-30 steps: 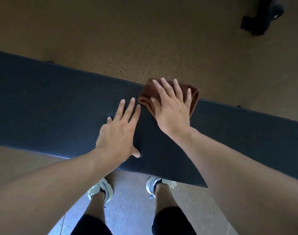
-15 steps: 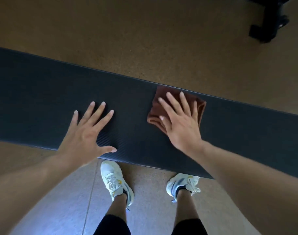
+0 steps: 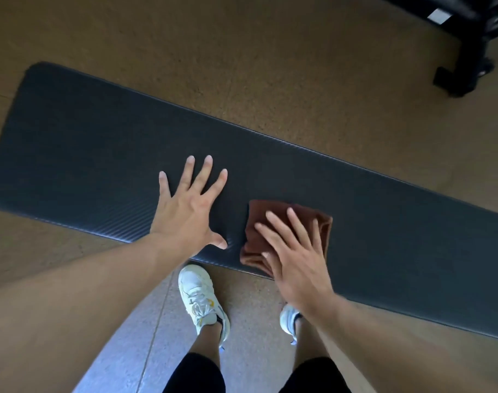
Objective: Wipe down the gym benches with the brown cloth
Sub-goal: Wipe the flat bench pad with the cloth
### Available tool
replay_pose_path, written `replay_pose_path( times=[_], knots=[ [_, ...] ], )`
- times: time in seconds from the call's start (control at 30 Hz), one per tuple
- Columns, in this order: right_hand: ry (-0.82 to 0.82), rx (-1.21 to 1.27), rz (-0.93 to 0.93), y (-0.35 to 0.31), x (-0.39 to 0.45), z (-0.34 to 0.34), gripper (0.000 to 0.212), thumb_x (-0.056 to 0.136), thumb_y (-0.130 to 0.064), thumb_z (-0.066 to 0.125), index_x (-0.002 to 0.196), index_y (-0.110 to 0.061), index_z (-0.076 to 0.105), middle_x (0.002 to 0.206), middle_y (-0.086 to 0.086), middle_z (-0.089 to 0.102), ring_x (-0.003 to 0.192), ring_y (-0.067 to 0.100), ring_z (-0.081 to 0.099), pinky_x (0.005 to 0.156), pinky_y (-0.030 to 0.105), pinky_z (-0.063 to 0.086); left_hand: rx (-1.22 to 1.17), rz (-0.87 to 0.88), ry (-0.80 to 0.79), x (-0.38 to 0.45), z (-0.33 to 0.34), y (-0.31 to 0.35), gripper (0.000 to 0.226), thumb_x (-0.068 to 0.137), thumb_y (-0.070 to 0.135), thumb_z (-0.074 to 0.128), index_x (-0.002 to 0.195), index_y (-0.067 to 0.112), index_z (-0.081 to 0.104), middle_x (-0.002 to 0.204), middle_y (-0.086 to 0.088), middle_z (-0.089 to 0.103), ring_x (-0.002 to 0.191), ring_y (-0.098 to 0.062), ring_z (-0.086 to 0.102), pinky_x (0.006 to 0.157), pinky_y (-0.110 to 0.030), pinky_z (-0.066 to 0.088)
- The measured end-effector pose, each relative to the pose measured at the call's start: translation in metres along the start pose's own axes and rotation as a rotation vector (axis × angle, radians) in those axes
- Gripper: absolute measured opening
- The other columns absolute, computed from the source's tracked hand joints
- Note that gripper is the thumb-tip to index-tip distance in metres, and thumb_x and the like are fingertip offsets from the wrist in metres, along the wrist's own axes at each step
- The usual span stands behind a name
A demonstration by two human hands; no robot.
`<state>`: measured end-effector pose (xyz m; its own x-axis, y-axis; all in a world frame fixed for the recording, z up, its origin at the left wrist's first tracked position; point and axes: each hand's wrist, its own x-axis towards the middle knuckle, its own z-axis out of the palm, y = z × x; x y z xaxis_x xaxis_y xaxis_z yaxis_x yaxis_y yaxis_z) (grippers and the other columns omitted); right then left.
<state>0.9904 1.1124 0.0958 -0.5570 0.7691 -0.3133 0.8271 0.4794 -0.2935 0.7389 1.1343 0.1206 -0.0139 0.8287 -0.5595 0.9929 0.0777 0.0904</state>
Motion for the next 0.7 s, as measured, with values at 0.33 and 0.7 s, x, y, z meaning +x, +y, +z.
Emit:
replay_pose_path(
  times=[0.33, 0.7],
  knots=[
    [0.206, 0.085, 0.229, -0.02, 0.094, -0.02, 0.05, 0.109, -0.039, 0.039, 0.159, -0.036, 0.037, 0.171, -0.008, 0.029, 0.162, 0.025, 0.012, 0.128, 0.063, 0.01, -0.002, 0.014, -0.002, -0.002, 0.009, -0.002, 0.139, 0.06, 0.082, 0.069, 0.156, 0.033, -0.019, 0.165, -0.001, -0.029, 0.151, -0.03, -0.028, 0.12, -0.067, 0.0],
    [0.147, 0.0, 0.048, -0.002, 0.093, -0.021, 0.053, 0.101, -0.052, 0.051, 0.152, -0.038, 0.049, 0.165, -0.002, 0.04, 0.156, 0.038, 0.026, 0.121, 0.074, 0.013, 0.041, -0.024, -0.045, -0.002, 0.003, 0.001, 0.139, 0.059, 0.082, 0.068, 0.154, 0.033, -0.019, 0.167, -0.003, -0.024, 0.152, -0.03, -0.024, 0.119, -0.068, 0.008]
  ],
)
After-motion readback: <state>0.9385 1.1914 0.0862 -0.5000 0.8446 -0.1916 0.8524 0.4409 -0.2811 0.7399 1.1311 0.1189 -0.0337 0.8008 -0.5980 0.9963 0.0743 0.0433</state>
